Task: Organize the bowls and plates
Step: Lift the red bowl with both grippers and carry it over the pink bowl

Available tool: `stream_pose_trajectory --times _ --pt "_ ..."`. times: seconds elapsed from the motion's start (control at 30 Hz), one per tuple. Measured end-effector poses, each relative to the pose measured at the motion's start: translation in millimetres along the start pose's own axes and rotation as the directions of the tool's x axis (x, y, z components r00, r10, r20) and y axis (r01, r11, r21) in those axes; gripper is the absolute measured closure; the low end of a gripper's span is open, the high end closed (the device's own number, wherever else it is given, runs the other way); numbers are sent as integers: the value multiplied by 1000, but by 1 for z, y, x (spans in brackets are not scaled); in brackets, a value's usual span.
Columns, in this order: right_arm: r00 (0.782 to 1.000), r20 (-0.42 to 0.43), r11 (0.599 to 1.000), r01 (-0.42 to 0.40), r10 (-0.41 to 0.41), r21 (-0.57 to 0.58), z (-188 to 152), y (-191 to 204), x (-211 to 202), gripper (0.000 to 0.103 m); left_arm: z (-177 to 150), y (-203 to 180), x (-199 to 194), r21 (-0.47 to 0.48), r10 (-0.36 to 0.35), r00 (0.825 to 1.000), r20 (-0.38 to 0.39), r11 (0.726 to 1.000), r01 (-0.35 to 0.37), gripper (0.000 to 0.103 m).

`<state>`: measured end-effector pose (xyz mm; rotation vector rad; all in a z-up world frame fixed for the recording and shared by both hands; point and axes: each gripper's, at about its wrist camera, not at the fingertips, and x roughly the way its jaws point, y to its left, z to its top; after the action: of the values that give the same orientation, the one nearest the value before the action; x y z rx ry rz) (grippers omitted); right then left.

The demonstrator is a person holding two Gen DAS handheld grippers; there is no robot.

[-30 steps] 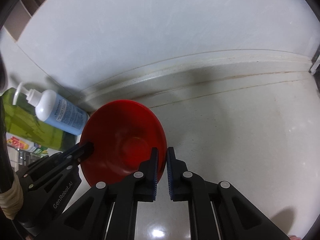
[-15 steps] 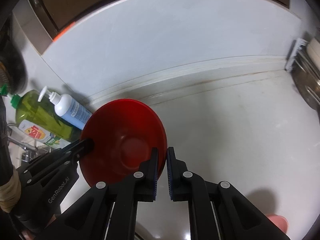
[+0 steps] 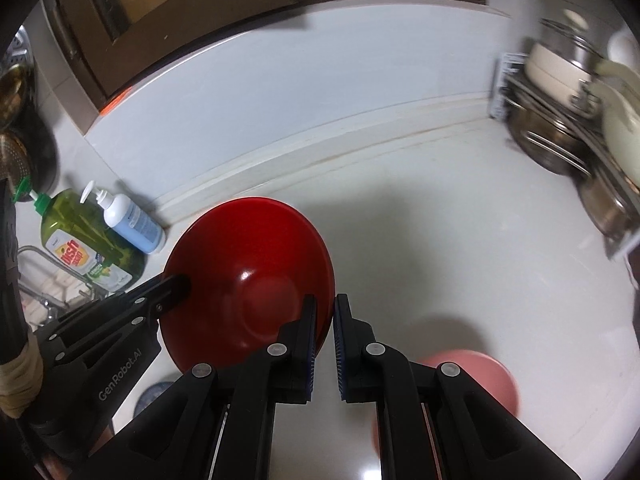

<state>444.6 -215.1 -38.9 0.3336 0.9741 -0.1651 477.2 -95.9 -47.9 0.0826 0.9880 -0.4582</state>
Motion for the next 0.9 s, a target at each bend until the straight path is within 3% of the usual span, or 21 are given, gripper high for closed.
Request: stream_pose_trajectory --times 0.53,0.9 --pt "996 13 990 88 -90 114 -55 -85 -47 93 -36 -96 1 128 -74 995 -66 988 82 92" --pt "992 -35 980 121 -117 158 -82 -123 -45 93 -60 -124 18 163 -71 987 -146 982 95 91"
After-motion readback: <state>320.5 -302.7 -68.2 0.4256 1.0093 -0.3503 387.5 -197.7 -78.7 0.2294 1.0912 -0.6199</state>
